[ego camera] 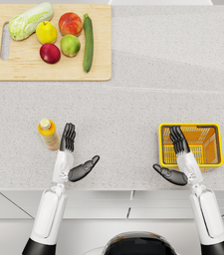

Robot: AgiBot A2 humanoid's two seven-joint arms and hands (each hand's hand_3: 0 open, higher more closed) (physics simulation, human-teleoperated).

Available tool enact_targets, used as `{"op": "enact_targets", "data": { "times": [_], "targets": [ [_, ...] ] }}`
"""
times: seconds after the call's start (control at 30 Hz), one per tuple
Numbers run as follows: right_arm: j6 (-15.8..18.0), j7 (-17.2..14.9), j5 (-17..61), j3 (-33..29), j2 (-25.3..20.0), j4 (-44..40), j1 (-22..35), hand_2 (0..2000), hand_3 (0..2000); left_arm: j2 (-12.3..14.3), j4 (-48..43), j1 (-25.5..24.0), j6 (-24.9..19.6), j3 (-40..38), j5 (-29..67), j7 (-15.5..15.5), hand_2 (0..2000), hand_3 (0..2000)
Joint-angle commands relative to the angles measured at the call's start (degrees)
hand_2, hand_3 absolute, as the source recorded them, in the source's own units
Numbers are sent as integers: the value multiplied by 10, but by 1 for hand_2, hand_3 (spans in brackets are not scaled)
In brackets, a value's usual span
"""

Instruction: Pick up the lemon tea and place it into the yellow basket

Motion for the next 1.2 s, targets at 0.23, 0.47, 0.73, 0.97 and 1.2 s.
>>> {"op": "enact_targets", "data": {
  "times": [0.23,0.47,0.73,0.97,1.2],
  "targets": [
    [-37,37,76,-49,-40,-5,66,0,0,34,85,68,-37,-82,76,-37,0,0],
    [-41,41,219,-96,-53,-32,87,0,0,38,112,69,-41,-194,219,-41,0,0],
    [-41,41,241,-101,-61,-27,88,0,0,42,322,96,-41,-191,241,-41,0,0],
    [-41,41,243,-72,-69,-40,90,0,0,56,492,162,-41,-132,243,-41,0,0],
    [-41,41,243,-63,-77,-37,88,0,0,75,724,272,-41,-111,243,-41,0,0]
  ]
}}
